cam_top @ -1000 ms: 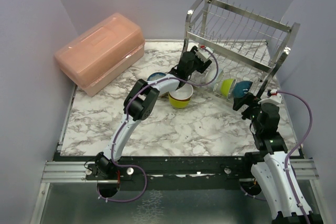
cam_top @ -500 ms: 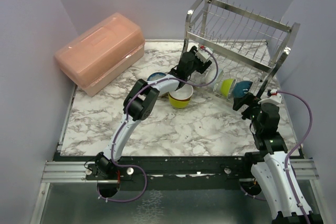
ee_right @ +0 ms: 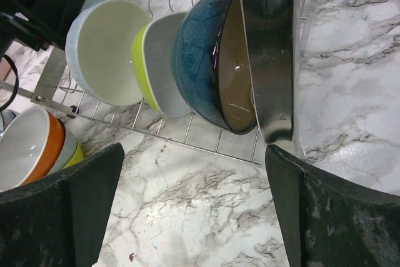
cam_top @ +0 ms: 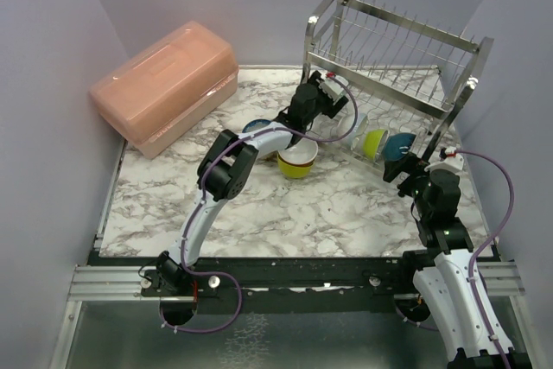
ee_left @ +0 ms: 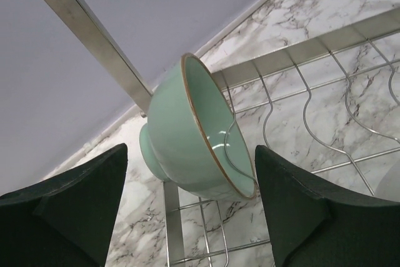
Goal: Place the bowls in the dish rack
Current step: Adjust the bowl in the dish rack.
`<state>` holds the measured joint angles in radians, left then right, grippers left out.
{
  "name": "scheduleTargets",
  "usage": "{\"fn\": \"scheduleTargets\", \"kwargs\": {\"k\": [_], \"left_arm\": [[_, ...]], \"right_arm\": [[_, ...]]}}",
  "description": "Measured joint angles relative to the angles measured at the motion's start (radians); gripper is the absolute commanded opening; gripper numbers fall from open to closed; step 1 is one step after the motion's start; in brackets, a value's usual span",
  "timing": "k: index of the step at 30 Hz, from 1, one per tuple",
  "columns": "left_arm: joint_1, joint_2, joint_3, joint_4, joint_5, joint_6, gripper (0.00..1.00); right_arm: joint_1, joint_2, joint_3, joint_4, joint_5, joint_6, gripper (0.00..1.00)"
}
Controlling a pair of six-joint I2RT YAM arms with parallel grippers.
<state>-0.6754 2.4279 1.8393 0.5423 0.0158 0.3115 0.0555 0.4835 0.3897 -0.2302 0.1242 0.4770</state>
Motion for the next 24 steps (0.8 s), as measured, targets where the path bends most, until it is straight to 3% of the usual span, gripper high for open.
{"fn": "scheduleTargets", "kwargs": {"k": [13,24], "left_arm": [[0.0,-0.042,-0.042,0.073,-0.013,0.0,0.83],[-0.014,-0.184,-0.259,0.099,-0.017,-0.009,0.86]], "right_arm": [[0.0,0.0,0.0,0.0,0.0,0.0,1.0],[0.0,-0.002,0.0,-0.003,-0.003,0.0,1.0]]}}
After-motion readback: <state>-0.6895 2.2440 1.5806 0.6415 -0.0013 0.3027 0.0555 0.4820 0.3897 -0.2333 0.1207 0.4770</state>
